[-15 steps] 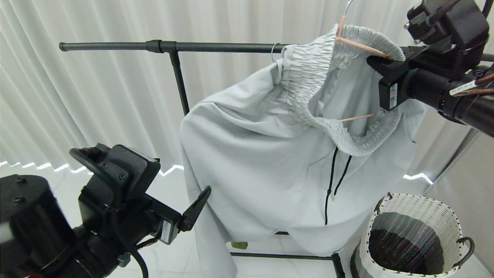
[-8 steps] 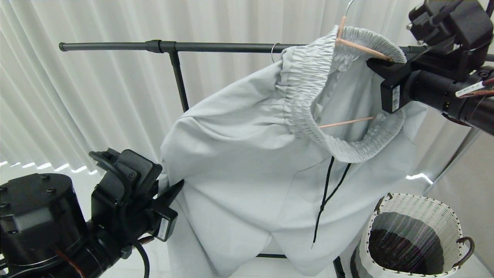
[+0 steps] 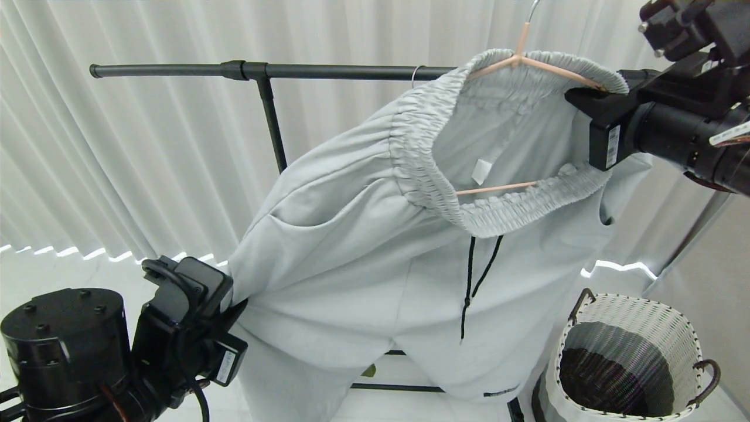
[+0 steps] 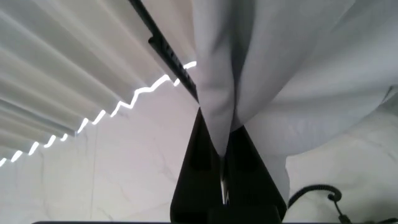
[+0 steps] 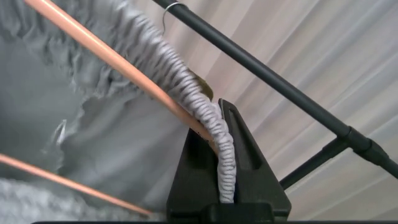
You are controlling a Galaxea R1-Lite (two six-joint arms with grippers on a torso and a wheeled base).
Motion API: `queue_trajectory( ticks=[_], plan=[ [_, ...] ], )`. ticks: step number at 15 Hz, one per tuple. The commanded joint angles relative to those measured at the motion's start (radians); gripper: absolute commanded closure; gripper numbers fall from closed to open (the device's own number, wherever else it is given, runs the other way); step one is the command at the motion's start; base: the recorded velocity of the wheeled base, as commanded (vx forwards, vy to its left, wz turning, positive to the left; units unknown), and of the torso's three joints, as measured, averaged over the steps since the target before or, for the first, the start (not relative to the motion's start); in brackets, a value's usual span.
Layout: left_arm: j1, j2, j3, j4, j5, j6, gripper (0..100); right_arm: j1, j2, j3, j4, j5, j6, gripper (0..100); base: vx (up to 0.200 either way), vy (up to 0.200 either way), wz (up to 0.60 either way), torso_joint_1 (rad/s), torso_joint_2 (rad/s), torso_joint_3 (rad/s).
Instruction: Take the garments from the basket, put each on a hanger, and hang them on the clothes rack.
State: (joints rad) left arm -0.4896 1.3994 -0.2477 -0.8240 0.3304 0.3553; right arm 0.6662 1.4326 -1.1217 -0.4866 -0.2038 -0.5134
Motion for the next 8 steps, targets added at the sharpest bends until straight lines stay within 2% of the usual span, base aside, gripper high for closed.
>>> queue_trajectory(
  ticks=[1,6,8],
  plan=[
    [0.031,0.020,0.011,0.000,0.001,0.001,100,-0.003,-0.014,0.002,0.000,0.000,0.010,100,0.000,0.000,0.00,0.000,0.00,0.000],
    [0.054,0.026,0.024,0.000,0.001,-0.001,100,-0.007,-0.017,0.005,0.000,0.000,0.013,100,0.000,0.000,0.00,0.000,0.00,0.000],
    [0.036,0.018,0.011,-0.004,-0.001,0.001,100,-0.007,-0.017,0.003,0.000,0.000,0.013,100,0.000,0.000,0.00,0.000,0.00,0.000]
  ],
)
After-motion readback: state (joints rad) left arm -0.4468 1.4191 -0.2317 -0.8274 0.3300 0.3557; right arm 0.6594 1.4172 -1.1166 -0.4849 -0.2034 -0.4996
